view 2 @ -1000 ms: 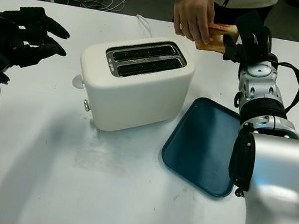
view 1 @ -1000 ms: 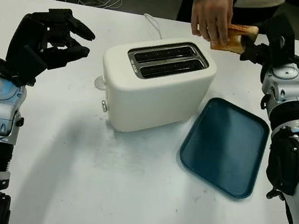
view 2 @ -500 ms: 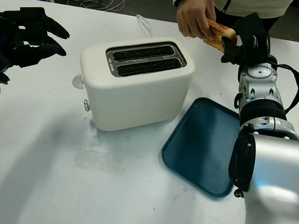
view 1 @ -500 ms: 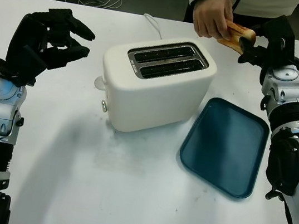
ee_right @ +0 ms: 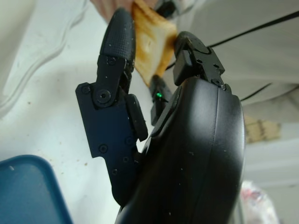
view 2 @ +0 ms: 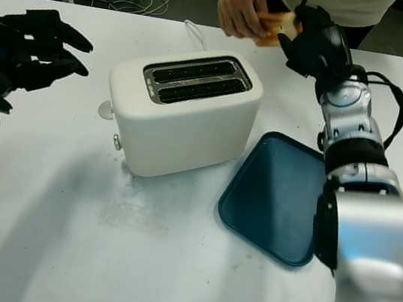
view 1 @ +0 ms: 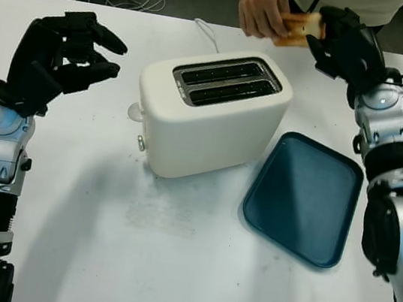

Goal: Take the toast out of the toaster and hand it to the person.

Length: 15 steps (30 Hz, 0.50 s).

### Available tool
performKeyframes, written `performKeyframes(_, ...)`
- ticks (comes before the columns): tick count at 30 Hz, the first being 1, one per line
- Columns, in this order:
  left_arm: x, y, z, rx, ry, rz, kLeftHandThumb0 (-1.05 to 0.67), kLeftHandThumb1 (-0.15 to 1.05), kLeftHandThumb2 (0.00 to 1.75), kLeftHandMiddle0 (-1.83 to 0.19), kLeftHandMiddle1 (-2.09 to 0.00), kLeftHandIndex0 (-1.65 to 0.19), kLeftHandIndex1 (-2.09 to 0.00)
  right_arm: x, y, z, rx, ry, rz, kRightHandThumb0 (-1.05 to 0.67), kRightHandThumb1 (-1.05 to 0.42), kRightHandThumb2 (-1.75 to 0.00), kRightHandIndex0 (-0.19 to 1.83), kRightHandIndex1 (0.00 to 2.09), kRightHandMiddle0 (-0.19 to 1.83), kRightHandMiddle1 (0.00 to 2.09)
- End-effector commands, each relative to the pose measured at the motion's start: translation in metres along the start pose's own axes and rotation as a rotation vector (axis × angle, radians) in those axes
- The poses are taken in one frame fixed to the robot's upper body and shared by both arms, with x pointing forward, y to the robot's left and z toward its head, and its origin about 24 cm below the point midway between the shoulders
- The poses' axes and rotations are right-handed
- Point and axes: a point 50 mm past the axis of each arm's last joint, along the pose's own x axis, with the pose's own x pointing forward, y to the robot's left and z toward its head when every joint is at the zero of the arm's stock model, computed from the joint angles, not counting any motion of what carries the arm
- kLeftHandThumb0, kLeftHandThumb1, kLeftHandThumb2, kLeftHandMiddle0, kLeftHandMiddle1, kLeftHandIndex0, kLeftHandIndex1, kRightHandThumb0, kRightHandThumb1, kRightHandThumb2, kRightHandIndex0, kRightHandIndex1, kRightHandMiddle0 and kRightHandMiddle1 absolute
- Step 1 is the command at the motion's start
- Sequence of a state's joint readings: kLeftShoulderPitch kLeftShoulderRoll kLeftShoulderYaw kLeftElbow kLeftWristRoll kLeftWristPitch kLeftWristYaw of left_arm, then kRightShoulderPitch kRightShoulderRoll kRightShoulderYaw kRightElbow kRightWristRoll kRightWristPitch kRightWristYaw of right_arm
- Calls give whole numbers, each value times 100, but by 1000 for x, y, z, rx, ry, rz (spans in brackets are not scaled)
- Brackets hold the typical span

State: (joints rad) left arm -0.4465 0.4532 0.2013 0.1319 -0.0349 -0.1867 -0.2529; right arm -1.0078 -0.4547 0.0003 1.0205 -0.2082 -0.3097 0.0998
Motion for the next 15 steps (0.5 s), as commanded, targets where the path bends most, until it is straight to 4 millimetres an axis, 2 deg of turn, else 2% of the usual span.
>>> performKeyframes(1,-5,0,-6,-23,11,20,-105,92,4,-104,-84,-83,-86,-15,1,-6,61,-51,-6,-83,-92,-65,8,4,6,1)
performKeyframes(4,-9,-1,-12,-57,39,45,-105,91,2,-105,-84,-85,-87,-40,10,-11,184,-74,-3,-78,-92,-64,2,1,4,0)
performKeyframes(9,-18,-6,-23,-110,81,97,-105,90,1,-106,-83,-89,-86,-94,30,-14,408,-65,-23,-70,-92,-60,1,1,4,1)
performKeyframes(12,-25,-11,-31,-138,107,123,-105,90,0,-106,-84,-88,-86,-124,45,-21,487,-91,-14,-63,-92,-71,1,0,4,1)
performKeyframes(15,-33,-16,-39,-162,134,157,-105,90,0,-107,-85,-88,-88,-145,55,-16,530,-100,7,-64,-92,-77,1,0,3,0)
